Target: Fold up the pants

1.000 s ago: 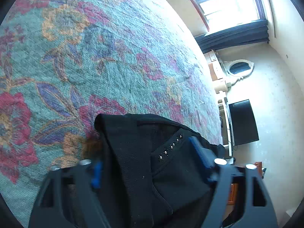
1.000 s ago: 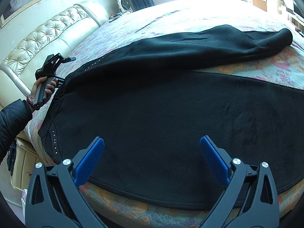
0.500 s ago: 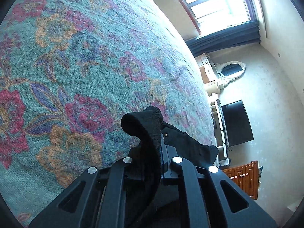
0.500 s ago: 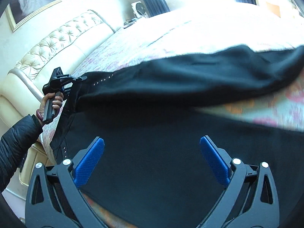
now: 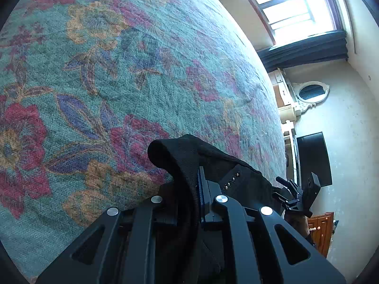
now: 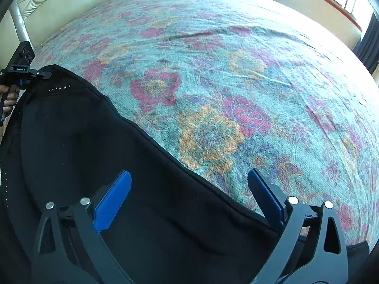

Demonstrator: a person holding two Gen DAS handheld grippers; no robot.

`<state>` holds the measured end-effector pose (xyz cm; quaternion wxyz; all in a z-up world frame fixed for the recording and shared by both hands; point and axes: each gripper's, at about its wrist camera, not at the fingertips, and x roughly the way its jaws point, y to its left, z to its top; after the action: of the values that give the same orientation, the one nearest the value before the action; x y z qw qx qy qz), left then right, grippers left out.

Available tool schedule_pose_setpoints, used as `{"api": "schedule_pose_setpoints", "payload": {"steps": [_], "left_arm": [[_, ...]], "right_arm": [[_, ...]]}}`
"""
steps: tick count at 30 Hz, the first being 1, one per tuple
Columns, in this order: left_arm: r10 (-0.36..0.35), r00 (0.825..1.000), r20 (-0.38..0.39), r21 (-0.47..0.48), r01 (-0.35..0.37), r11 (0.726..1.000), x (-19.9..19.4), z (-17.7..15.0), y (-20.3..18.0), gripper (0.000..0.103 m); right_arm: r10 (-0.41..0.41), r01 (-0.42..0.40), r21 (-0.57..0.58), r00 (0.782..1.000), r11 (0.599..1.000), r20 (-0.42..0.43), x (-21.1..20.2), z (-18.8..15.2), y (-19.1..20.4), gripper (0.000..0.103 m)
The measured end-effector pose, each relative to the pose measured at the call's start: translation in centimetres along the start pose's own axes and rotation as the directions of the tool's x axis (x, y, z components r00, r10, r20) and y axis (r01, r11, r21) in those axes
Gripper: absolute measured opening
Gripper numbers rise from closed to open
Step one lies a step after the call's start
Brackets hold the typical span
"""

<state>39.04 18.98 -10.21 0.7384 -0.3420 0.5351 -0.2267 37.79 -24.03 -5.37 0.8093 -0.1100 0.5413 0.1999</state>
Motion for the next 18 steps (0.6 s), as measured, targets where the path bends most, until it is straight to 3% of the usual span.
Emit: {"api": "schedule_pose_setpoints", "payload": {"steps": [2,4,6,7,9,13,18], "left_arm": [[0.000,1.000,-0.006,-0.043,0.000,0.999,0.5,0.2,0.8,0.017],[-0.014,1.000,0.002,-0.071,0.014,0.997,0.6,0.3,1.2,0.017],[0.000,1.000,0.016,-0.052,0.001,0.999,0.5,0.3,0.9,0.016],[0.014,1.000,0.022,-0.027,-0.013,1.000,0.3,0.1,0.4,0.012],[-0.001,0.999,0.038,0.021,0.000,1.000,-0.2,-0.3,-0.5,0.010],[-0.125,0.989,0.082,0.051,0.121,0.991,-2.7,-1.5,-2.0,0.009],[-0.261,0.959,0.111,0.103,0.250,0.963,-7.8,-5.0,-3.6,0.009]], "right_arm": [[0.045,-0.046,-0.019,0.997,0.999,-0.055,1.6,-0.2,0.4,0.080],[0.052,-0.053,-0.003,0.996,0.999,-0.078,2.3,-0.4,0.6,0.076],[0.062,-0.061,0.007,0.997,0.998,-0.049,1.5,-0.5,0.7,0.039],[0.073,-0.072,0.015,0.997,0.997,-0.028,0.9,-0.5,0.7,0.013],[0.049,-0.049,0.020,0.999,0.999,0.006,-0.3,-1.0,1.5,0.011],[-0.015,0.015,-0.009,0.996,1.000,0.083,-3.3,-2.9,4.1,0.008],[-0.158,0.174,-0.048,0.958,0.984,0.239,-10.5,-7.5,8.5,0.008]]}}
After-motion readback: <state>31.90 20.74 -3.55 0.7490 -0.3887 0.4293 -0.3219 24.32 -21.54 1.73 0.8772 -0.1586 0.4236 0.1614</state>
